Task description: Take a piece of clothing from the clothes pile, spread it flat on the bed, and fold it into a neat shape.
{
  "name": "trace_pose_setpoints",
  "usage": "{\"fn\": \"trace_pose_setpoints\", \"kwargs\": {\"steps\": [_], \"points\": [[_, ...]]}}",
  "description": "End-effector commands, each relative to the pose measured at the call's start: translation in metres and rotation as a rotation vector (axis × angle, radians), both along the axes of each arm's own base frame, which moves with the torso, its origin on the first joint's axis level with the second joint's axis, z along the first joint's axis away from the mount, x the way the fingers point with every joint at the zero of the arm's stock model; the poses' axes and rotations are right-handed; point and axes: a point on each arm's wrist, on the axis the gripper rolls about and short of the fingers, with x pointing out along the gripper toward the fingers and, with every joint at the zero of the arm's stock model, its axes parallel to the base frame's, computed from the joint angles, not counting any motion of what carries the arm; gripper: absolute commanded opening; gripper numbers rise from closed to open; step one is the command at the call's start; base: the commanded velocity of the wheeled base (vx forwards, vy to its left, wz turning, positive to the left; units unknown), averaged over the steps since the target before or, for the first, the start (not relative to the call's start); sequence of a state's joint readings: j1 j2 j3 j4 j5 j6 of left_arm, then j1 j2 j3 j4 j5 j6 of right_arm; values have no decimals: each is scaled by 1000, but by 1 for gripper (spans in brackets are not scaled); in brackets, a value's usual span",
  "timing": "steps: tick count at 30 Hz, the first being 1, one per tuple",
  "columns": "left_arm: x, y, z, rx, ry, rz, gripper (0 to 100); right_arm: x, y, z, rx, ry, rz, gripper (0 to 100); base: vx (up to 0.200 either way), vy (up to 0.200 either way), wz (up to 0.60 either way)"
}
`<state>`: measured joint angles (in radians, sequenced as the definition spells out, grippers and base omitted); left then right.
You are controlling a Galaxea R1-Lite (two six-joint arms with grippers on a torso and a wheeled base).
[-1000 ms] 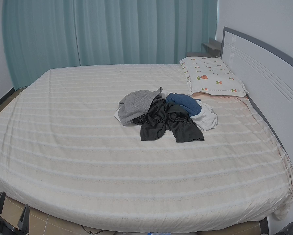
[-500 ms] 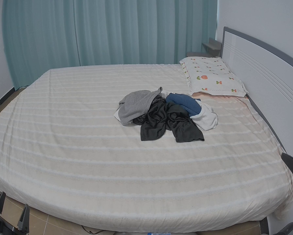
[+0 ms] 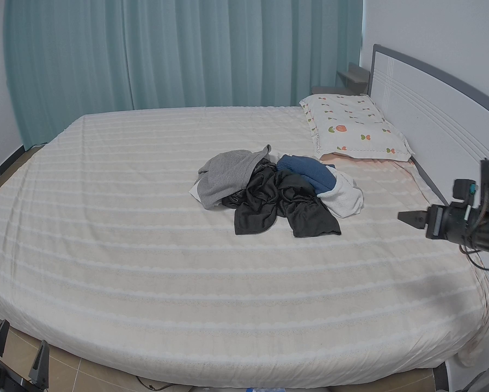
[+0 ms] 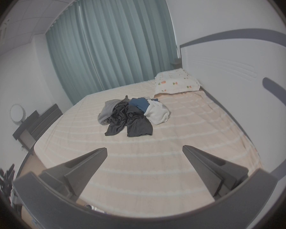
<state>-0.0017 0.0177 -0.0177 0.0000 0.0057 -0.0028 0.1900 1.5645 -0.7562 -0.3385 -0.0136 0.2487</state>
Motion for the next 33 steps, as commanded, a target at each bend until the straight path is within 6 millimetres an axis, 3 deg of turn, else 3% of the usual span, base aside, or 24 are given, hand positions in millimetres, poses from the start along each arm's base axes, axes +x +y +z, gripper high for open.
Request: {"fn": "trace_pose_setpoints", "kwargs": {"steps": [1,5,7,15,28,33], "points": [[0,0,-5,0,-2,1,100,182,114,-153,90,170,-111,100,0,0,0],[0,0,-5,0,-2,1,100,189,123,-163,91,187,-129,100,0,0,0],[0,0,-5,0,-2,1,100,199,134,-182,102,194,-161,100,0,0,0],[0,0,-5,0,-2,1,100,212,139,-190,103,174,-174,100,0,0,0],[0,0,-5,0,-2,1,100,240,113,-196,67,163,-275,100,0,0,0],[0,0,-5,0,-2,1,100,246,110,-214,45,165,-294,100,0,0,0]]}}
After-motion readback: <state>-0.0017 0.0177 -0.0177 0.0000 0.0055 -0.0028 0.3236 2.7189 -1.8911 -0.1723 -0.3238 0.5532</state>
